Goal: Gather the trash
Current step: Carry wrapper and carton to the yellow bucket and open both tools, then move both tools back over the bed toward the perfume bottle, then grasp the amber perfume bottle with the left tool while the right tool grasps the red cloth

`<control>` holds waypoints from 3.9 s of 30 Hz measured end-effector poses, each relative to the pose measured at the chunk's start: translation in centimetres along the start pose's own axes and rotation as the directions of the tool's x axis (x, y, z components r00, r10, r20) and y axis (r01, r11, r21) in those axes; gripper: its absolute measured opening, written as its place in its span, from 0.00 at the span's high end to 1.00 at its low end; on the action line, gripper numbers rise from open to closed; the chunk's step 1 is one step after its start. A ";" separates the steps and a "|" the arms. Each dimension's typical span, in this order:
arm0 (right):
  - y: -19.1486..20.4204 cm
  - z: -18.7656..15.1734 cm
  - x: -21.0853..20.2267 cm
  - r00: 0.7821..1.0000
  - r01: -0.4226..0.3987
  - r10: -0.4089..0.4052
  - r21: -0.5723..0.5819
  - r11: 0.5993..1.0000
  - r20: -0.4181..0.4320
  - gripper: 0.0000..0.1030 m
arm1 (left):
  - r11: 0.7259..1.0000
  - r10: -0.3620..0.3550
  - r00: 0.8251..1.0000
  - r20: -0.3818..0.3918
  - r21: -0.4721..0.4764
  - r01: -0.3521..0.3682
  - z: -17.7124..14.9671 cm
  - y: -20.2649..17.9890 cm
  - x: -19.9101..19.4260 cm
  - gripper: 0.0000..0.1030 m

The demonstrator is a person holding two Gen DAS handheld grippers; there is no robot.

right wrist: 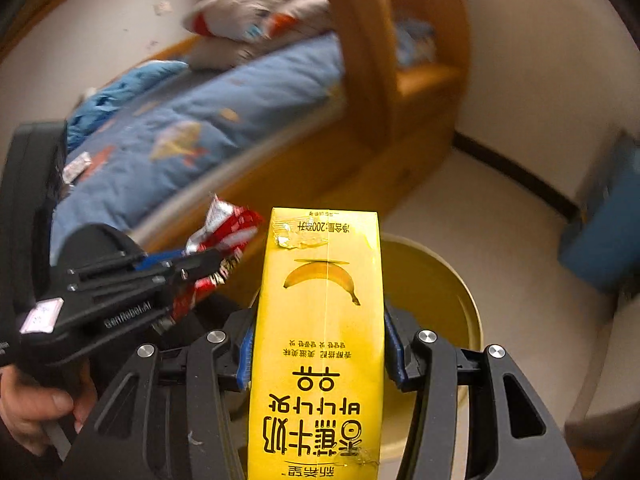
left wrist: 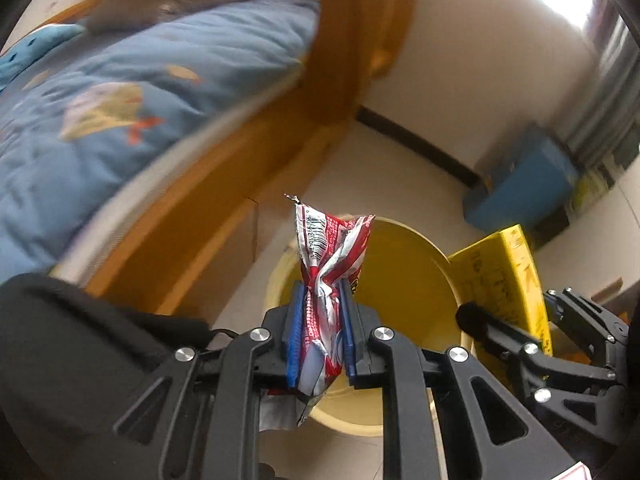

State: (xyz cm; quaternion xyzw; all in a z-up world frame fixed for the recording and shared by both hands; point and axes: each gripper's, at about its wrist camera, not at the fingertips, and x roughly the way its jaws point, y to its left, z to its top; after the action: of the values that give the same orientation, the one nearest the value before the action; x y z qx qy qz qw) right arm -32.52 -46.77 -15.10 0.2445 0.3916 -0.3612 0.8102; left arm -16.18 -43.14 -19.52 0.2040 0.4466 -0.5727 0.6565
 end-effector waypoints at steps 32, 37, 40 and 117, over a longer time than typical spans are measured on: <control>3.2 3.7 -2.1 0.983 -0.056 0.062 -0.040 0.998 0.171 0.36 | 0.984 0.169 0.953 0.253 0.013 -0.178 1.6 3.4 -8.4 0.10; 9.6 5.4 -2.6 0.960 -0.144 0.174 -0.148 0.978 0.221 0.31 | 0.950 0.309 0.881 0.358 -0.079 -0.301 0.0 7.7 -13.8 0.06; 14.1 5.8 -2.7 0.937 -0.209 0.257 -0.210 0.955 0.235 0.26 | 0.910 0.413 0.818 0.401 -0.164 -0.380 -2.1 11.0 -17.7 0.04; 53.0 -1.3 3.8 0.761 -0.613 0.616 -0.543 0.575 -0.207 0.58 | 0.606 0.617 0.767 0.177 -0.729 -0.320 -22.4 41.4 -32.0 0.69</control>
State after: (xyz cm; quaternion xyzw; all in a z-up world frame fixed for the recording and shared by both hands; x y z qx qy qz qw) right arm 9.70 -14.57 -12.89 0.1045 0.3709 0.0786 0.9194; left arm 16.33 3.35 -14.97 -0.0548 0.3982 -0.2073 0.8919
